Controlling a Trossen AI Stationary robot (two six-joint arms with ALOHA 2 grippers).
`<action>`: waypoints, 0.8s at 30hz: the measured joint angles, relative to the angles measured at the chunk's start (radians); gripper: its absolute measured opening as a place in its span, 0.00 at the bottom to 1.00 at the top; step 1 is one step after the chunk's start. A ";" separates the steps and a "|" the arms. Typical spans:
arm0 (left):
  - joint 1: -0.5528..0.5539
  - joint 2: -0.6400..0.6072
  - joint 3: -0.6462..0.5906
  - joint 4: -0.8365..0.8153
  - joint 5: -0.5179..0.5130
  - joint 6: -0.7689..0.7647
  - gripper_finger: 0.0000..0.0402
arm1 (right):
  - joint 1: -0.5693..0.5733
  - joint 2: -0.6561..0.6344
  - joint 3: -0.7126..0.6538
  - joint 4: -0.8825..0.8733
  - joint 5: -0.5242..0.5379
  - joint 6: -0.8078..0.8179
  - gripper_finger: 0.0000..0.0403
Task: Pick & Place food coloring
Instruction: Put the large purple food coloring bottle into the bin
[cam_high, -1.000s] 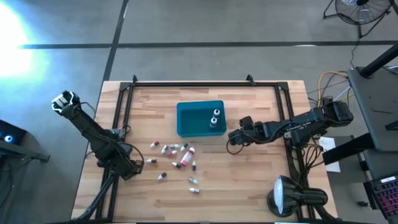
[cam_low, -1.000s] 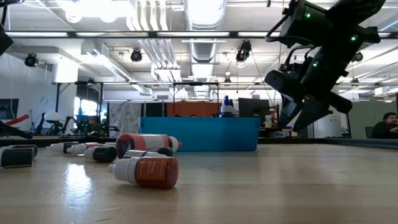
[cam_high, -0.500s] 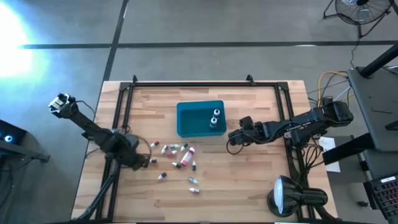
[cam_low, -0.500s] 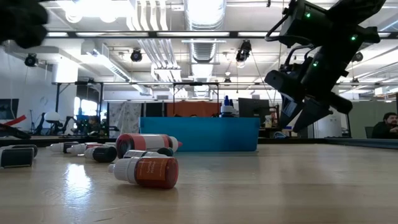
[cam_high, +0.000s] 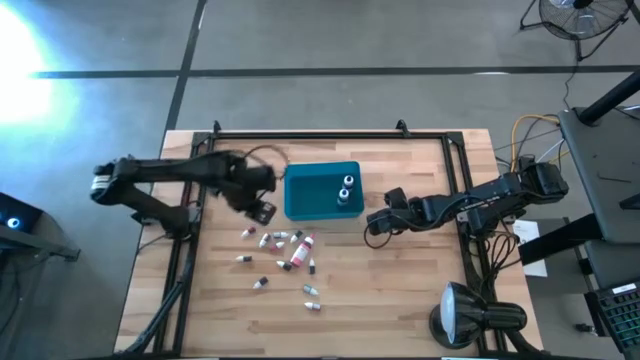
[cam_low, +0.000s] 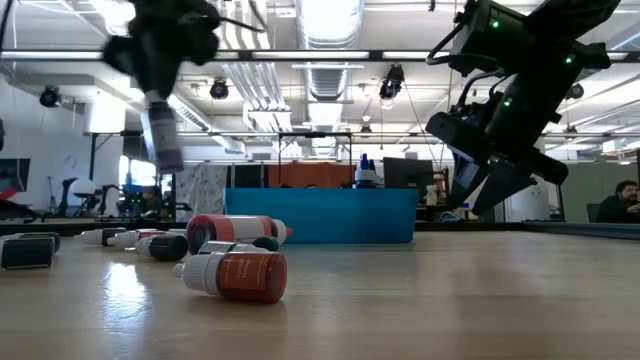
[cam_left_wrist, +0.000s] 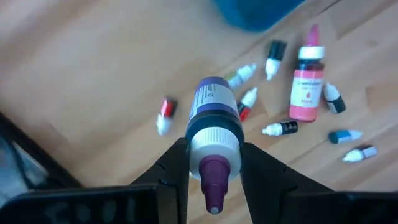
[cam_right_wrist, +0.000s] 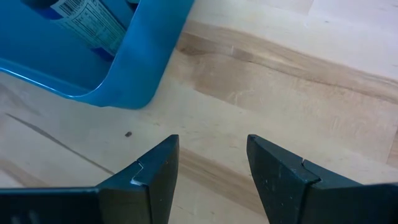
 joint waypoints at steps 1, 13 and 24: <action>0.025 0.037 0.045 -0.006 0.002 0.060 0.21 | 0.000 0.000 0.000 0.000 0.001 0.000 0.45; 0.222 0.467 0.489 -0.046 -0.071 0.604 0.21 | 0.000 0.000 0.000 0.000 0.009 -0.001 0.45; 0.235 0.665 0.548 -0.056 -0.234 0.789 0.21 | 0.000 0.000 0.000 -0.001 0.009 -0.007 0.45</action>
